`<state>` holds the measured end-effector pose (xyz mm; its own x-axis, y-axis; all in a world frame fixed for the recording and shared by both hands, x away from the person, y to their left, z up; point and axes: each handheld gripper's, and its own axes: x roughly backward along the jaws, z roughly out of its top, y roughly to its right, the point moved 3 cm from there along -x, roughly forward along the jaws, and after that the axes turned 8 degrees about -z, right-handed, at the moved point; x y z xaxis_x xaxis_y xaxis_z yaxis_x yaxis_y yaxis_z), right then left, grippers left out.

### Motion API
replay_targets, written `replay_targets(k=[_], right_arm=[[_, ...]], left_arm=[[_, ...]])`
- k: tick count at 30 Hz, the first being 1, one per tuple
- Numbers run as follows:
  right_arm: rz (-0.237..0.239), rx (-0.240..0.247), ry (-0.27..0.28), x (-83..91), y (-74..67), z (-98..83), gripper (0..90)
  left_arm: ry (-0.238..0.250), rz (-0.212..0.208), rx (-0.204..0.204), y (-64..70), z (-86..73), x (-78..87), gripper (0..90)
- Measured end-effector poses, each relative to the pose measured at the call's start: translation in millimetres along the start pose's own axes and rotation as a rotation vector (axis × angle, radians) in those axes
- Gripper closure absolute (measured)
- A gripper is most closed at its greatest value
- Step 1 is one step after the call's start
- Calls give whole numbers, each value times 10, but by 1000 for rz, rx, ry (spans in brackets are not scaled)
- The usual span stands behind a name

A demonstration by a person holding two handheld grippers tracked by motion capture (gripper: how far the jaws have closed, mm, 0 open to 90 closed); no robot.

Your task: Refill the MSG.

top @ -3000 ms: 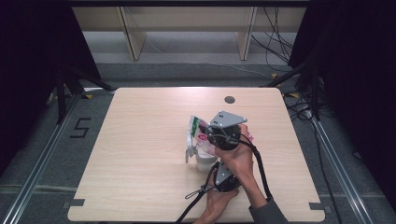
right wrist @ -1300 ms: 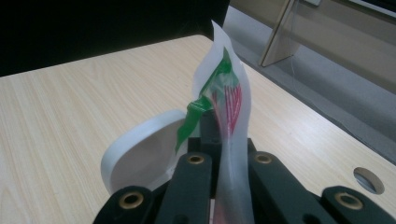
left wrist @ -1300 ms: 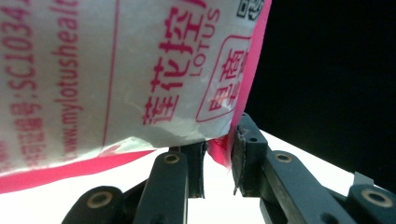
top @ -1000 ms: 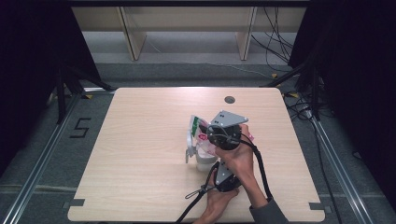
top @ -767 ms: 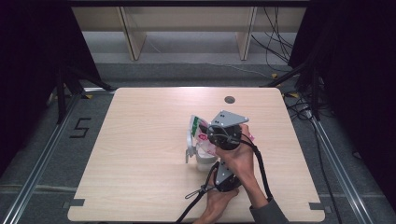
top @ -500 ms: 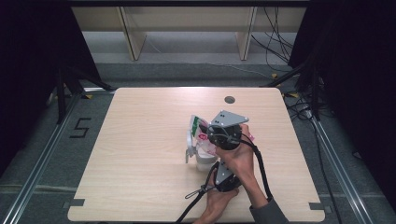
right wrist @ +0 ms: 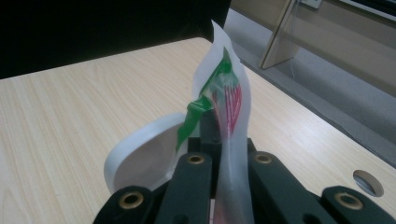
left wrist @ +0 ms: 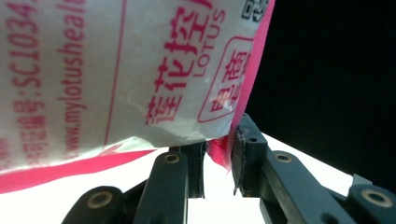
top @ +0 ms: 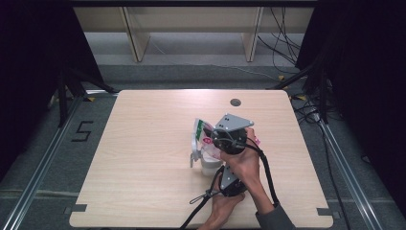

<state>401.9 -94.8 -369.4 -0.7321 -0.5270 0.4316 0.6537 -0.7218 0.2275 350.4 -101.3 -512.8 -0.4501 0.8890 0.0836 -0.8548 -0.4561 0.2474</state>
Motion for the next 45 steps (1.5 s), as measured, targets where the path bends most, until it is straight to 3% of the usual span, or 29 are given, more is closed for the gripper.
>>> replay_targets(k=[2, 5, 7, 9, 12, 16, 18, 19, 20, 23, 24, 26, 33, 34, 35, 37, 38, 41, 43, 45], right_arm=[[-8, 23, -2, -17, 20, -12, 900], [13, -38, -15, 9, -26, -7, 900], [-4, -16, -9, -13, -9, -16, 900], [11, 5, -16, -17, 3, -20, 900], [-12, 8, 2, -5, 18, -11, 900], [13, -16, -17, -12, 0, -21, 900], [-4, -3, 0, -9, 10, -14, 900], [4, -32, -19, 7, -15, -16, 900], [11, -12, -9, -3, 0, -11, 900], [15, -20, -12, 1, -7, -12, 900], [6, 8, 2, 2, 14, -5, 900], [17, -13, -11, 12, 7, -8, 900], [5, -6, 1, 5, 4, -3, 900], [7, -28, -11, 4, -22, -9, 900], [5, -11, -13, 1, -11, -9, 900], [16, -23, -26, 6, -19, -13, 900], [5, -9, -1, 7, -3, 0, 900], [5, 16, 3, 31, 20, 14, 900], [1, -16, -7, 0, -8, -11, 900], [8, 0, -11, -19, -9, -17, 900]], left_arm=[[3, -5, 2, 0, -3, 0, 761], [2, -2, -5, -1, 6, 5, 761], [0, -4, 2, -4, -5, -3, 761], [0, -4, 1, -4, -5, 0, 761], [0, -2, -2, 0, 1, -1, 761], [0, 0, 0, 0, -3, -2, 761], [-6, -3, -4, 0, 2, 6, 761], [-7, -3, -4, -1, 2, 8, 761], [0, -1, -3, -1, 1, 2, 761], [-7, -3, -7, 0, 2, 10, 761], [-7, -3, -6, -1, 2, 11, 762], [-8, -3, -6, -3, 1, 11, 762], [0, -2, -5, -1, 3, 9, 761], [0, -3, -4, -1, 3, 8, 761], [1, -5, -2, -2, 1, 6, 761], [-6, -3, -6, 0, 3, 14, 761], [-5, -2, -8, 3, 7, 16, 761], [1, 0, -4, 9, 8, 8, 761], [-1, 5, -1, 7, -5, 3, 760], [4, -1, -2, 5, -3, 5, 761]])
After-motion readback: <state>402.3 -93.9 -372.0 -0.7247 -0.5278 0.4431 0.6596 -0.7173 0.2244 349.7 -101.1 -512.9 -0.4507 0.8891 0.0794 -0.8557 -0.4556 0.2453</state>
